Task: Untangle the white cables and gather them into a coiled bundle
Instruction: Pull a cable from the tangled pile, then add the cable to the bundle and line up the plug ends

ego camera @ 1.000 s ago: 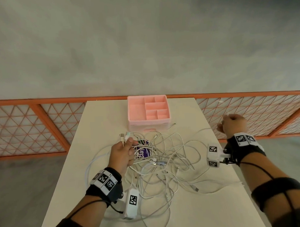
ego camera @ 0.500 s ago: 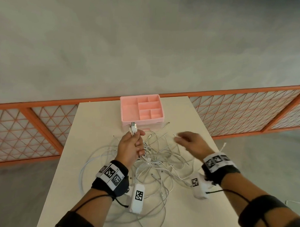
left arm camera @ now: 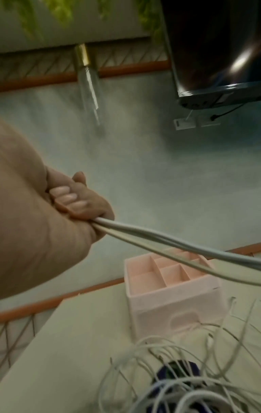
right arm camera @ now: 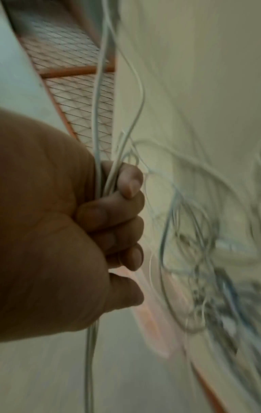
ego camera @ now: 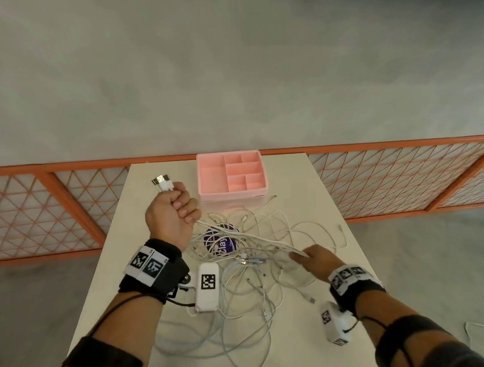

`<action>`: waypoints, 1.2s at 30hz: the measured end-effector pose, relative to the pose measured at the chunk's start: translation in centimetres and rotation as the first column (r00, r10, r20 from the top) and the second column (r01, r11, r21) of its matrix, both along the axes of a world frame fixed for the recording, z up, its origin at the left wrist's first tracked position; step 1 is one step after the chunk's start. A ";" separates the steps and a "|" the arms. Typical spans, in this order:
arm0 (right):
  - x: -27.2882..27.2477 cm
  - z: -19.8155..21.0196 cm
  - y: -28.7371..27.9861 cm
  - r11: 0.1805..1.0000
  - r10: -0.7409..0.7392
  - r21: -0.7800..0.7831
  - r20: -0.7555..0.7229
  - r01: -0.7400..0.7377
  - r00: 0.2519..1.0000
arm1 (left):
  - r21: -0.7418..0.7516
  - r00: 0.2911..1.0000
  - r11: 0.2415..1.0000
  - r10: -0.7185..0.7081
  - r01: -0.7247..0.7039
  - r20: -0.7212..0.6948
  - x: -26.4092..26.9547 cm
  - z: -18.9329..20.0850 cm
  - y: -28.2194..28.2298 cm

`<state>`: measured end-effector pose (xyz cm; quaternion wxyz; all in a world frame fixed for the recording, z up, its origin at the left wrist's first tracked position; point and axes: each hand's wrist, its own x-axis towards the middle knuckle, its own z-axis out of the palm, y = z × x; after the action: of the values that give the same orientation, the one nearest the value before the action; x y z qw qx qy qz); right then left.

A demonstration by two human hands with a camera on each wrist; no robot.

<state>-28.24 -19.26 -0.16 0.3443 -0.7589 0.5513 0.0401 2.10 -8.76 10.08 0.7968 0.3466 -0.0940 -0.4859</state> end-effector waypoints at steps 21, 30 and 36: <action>-17.3 -4.1 -2.7 0.964 -0.265 -0.173 -0.612 0.200 0.745 | 0.310 0.979 0.931 -0.205 0.194 0.001 -3.0 -7.6 2.4; -6.6 -0.5 -3.0 0.974 -0.168 -0.181 -0.172 0.137 0.971 | 0.389 0.936 0.867 -0.351 0.312 0.031 -7.4 -8.4 2.2; 7.7 7.1 2.7 0.978 0.192 -0.163 0.483 -0.127 0.855 | 0.381 0.904 0.863 -0.406 0.331 0.135 -8.6 -7.8 1.8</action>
<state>-20.54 -16.55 6.94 0.4214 -0.8069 0.3809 -0.1621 -6.45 -6.97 2.25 0.5998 0.5074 -0.1547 -0.5991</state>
